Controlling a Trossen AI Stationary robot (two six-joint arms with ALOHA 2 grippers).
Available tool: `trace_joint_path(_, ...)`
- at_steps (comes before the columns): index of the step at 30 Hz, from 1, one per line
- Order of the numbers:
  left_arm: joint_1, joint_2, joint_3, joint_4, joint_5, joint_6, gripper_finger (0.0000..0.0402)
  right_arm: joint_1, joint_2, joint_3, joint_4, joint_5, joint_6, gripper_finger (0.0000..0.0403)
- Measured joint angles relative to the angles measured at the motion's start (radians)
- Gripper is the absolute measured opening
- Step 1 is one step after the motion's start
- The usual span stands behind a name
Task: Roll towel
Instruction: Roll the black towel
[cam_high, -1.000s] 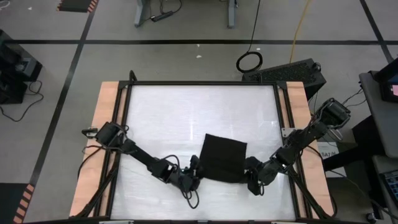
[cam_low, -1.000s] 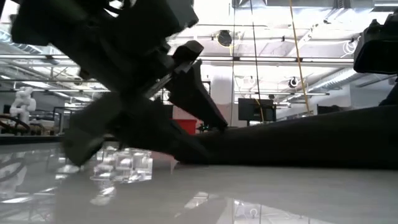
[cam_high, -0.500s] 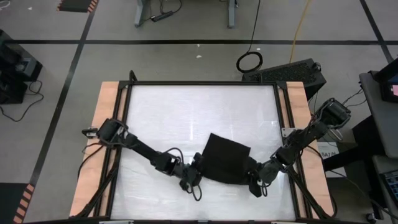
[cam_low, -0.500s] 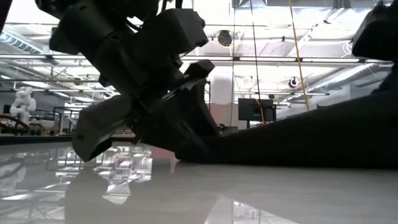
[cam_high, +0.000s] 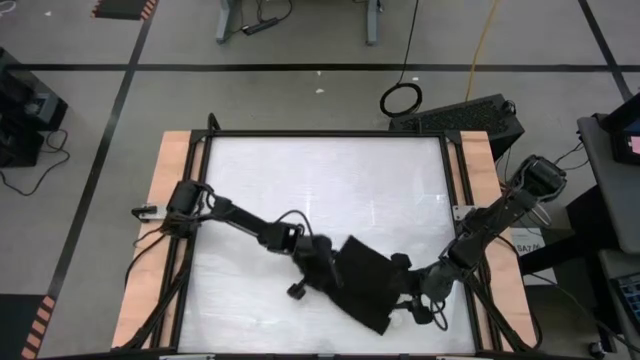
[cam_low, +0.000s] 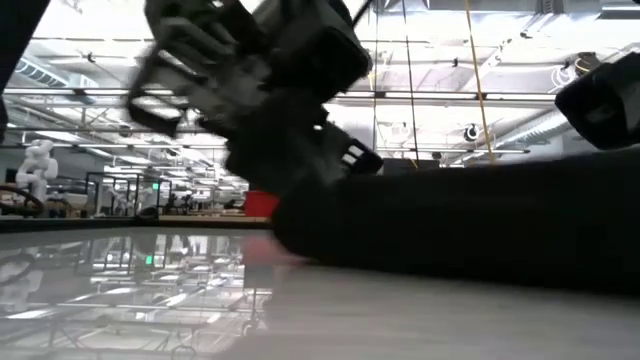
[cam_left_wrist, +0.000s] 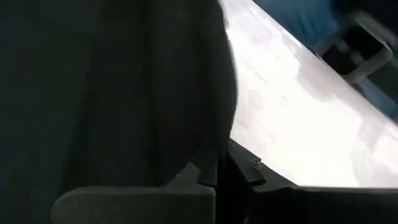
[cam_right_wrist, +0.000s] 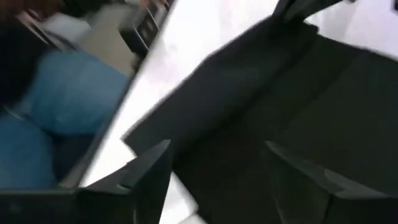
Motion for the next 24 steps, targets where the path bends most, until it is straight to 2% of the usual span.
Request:
trace_joint_path(8, 0.098, 0.004, 0.002, 0.093, 0.138, -0.226, 0.0004, 0.083, 0.118, 0.135, -0.042, 0.152, -0.14, 0.0231)
trace_joint_path(14, 0.12, 0.029, 0.003, 0.132, 0.183, -0.345, 0.0004, 0.116, 0.252, 0.246, -0.098, 0.217, -0.122, 0.0222)
trace_joint_path(18, 0.129, 0.089, 0.023, 0.147, 0.225, -0.427, 0.0003, 0.146, 0.354, 0.349, -0.245, 0.288, -0.075, 0.0222)
trace_joint_path(24, 0.135, 0.164, 0.105, 0.161, 0.276, -0.492, 0.0003, 0.19, 0.494, 0.549, -0.558, 0.396, 0.036, 0.0221)
